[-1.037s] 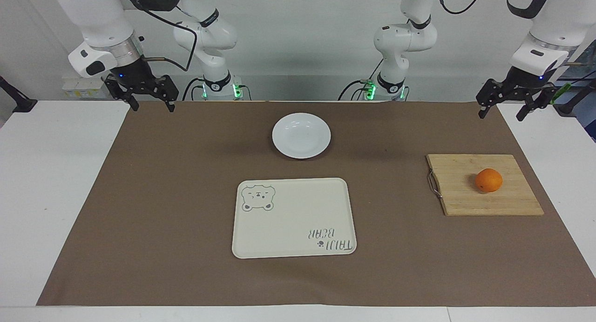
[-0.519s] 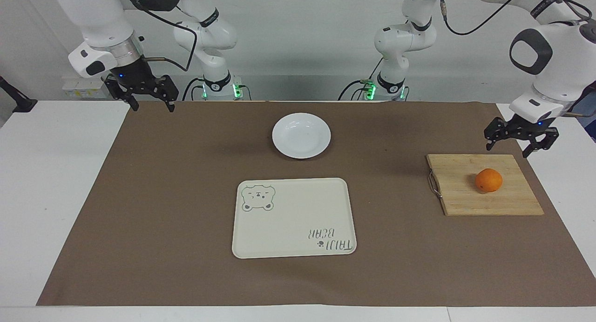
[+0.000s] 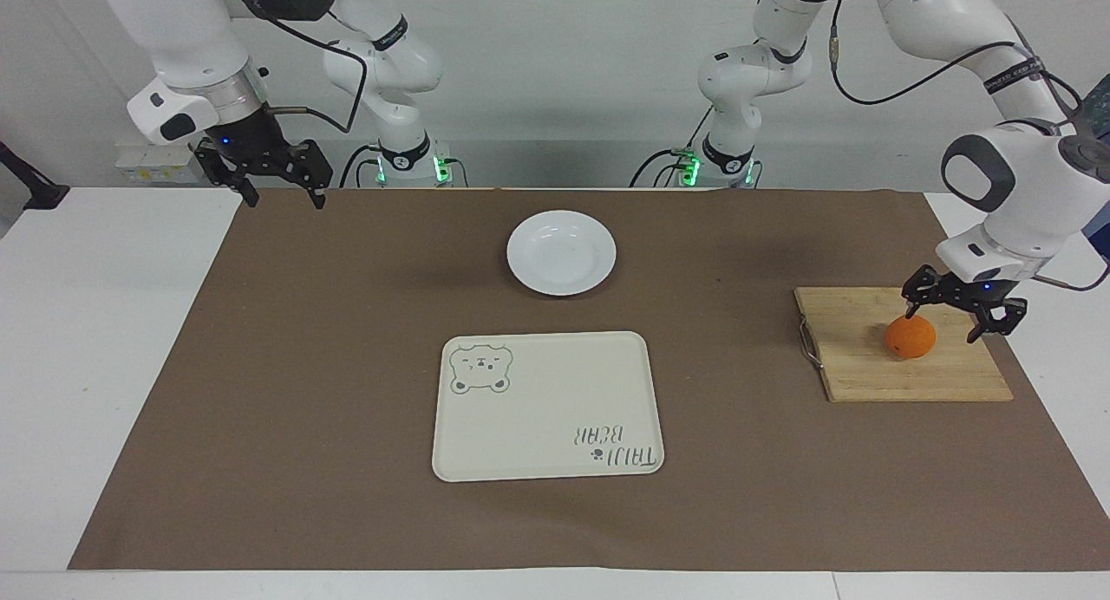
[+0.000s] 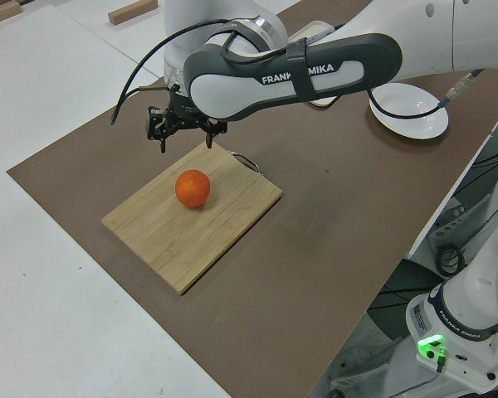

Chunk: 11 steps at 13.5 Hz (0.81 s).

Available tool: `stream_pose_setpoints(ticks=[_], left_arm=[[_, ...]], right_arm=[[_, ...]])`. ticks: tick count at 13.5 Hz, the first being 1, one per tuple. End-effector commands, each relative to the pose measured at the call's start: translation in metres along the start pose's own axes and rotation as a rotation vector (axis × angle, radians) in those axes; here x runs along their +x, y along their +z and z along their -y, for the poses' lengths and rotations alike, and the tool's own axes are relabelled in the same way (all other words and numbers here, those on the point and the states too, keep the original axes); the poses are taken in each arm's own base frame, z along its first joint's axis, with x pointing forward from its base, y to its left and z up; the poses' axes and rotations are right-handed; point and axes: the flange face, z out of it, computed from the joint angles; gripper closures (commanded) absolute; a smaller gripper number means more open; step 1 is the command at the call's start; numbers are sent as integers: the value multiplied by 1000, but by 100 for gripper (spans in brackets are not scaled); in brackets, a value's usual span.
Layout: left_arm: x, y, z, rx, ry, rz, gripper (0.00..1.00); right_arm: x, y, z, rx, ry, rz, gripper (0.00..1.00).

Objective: Place orange and plate with both arms
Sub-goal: 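Reach the left gripper to the orange on the cutting board and grasp it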

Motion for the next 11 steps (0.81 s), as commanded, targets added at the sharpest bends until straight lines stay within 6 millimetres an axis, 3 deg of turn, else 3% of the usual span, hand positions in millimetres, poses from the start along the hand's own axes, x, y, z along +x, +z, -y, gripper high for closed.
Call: stream_pose_setpoints(ticks=[1, 4, 7, 11], left_arm=[[-6, 24, 0, 8, 68, -12, 0], [-11, 43, -7, 4, 78, -6, 0], [-17, 48, -11, -3, 113, 4, 0], [-36, 69, -12, -25, 143, 24, 0]], right_arm=[[-6, 0, -3, 1, -14, 4, 0], [-6, 0, -3, 1, -14, 4, 0], [-6, 0, -3, 1, -14, 4, 0], [-6, 0, -3, 1, -14, 4, 0]])
